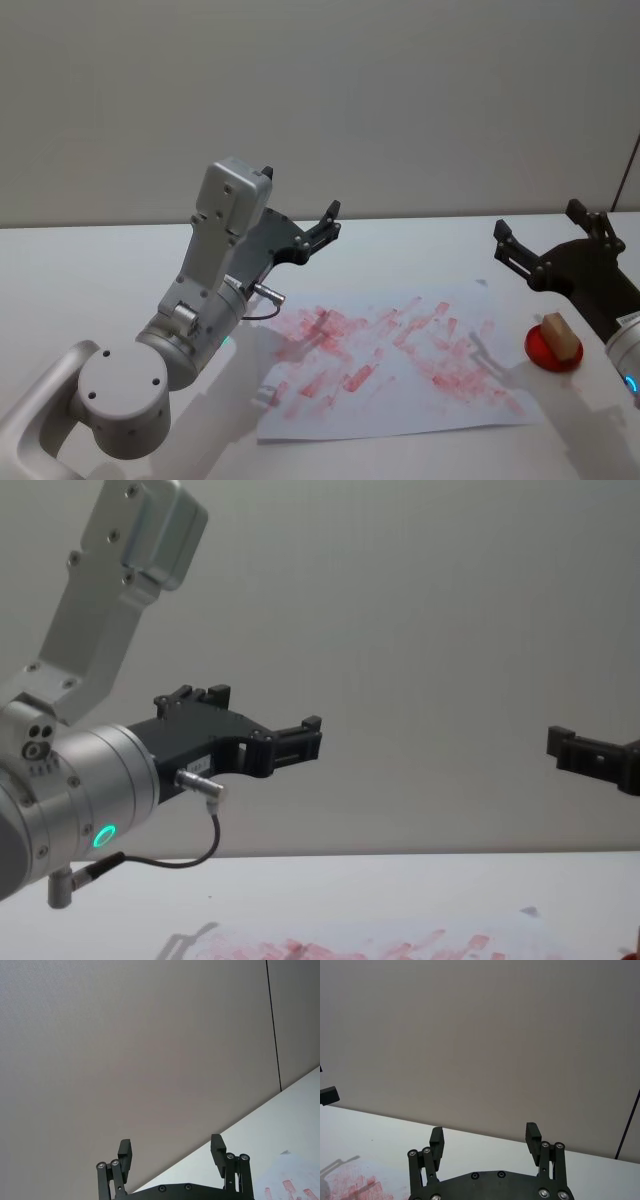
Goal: Use the one hand to pick up the stamp and affix it onto the A4 paper.
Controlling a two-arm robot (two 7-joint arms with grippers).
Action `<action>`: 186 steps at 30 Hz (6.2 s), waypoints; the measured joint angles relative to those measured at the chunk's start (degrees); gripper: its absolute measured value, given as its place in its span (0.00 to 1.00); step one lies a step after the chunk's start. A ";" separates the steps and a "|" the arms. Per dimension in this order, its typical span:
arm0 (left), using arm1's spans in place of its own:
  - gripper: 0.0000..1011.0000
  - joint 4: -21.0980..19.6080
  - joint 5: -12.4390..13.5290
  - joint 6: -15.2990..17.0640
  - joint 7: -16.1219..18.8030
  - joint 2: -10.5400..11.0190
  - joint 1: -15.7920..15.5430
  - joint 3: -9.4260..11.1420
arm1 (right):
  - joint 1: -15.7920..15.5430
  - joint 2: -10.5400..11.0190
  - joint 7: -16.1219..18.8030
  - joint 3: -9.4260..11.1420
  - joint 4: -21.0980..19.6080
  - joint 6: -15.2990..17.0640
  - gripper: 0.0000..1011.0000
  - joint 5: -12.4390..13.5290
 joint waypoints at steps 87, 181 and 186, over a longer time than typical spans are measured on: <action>0.99 0.00 0.00 0.00 0.00 0.00 0.00 0.00 | 0.67 4.45 7.91 1.81 9.39 16.09 0.99 5.03; 0.99 0.00 0.00 0.00 0.00 0.00 0.00 0.00 | 16.16 -2.39 41.57 -6.01 24.16 14.85 0.22 -6.34; 0.99 0.00 0.00 0.00 0.00 0.00 0.00 0.00 | 16.37 -2.30 42.83 -6.46 25.12 15.87 0.22 -7.33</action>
